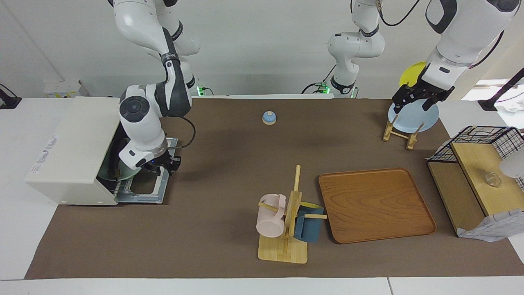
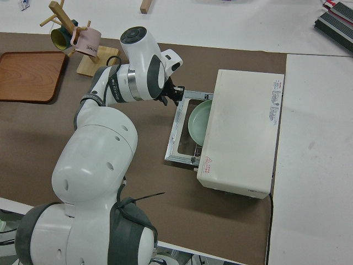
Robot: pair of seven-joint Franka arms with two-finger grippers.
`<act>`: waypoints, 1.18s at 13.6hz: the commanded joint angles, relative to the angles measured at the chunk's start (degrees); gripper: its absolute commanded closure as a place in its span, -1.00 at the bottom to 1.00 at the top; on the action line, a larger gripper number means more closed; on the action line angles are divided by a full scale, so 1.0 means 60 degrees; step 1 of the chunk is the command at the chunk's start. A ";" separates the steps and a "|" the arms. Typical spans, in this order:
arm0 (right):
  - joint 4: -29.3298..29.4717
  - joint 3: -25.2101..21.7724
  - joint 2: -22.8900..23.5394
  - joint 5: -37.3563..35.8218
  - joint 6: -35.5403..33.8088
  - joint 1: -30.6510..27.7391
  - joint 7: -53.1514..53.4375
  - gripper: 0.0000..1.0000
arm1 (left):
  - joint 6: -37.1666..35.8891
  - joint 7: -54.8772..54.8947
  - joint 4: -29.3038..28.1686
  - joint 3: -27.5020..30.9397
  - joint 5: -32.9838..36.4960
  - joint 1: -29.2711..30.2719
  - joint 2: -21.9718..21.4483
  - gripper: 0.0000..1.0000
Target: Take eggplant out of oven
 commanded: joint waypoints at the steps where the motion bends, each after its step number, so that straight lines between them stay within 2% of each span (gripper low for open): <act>1: -0.0239 0.0007 -0.0243 0.0119 -0.0487 -0.0471 0.0028 0.03 | 0.0035 -0.0068 -0.0127 -0.0025 0.0002 0.0089 -0.0146 -0.99; 4: -0.0429 0.0021 -0.0331 0.0016 -0.0723 -0.0910 -0.0205 0.03 | 0.0035 -0.0068 -0.0127 -0.0025 0.0002 0.0089 -0.0146 -0.99; 7: -0.1029 0.0021 -0.0493 0.0016 -0.0270 -0.0970 -0.0309 0.05 | 0.0035 -0.0068 -0.0127 -0.0025 0.0002 0.0089 -0.0146 -0.99; 8: -0.1147 0.0007 -0.0522 0.0002 -0.0167 -0.0970 -0.0309 0.12 | 0.0035 -0.0068 -0.0142 -0.0040 0.0002 0.0089 -0.0146 -0.99; 11: -0.1266 0.0007 -0.0566 -0.0538 -0.0312 -0.0970 -0.0528 0.50 | 0.0035 -0.0068 -0.0127 -0.0040 0.0002 0.0089 -0.0146 -0.99; 13: -0.1266 0.0021 -0.0610 -0.0832 -0.0458 -0.0926 -0.0674 0.97 | 0.0035 -0.0068 -0.0127 -0.0040 0.0002 0.0089 -0.0146 -0.99; 15: -0.1179 0.0065 -0.0610 -0.0936 -0.0662 -0.0736 -0.0676 1.00 | 0.0035 -0.0068 -0.0127 -0.0040 0.0002 0.0089 -0.0146 -0.99; 16: -0.1105 0.0065 -0.0596 -0.0965 -0.0693 -0.0329 -0.0603 1.00 | 0.0035 -0.0068 -0.0127 -0.0025 0.0002 0.0074 -0.0146 -0.99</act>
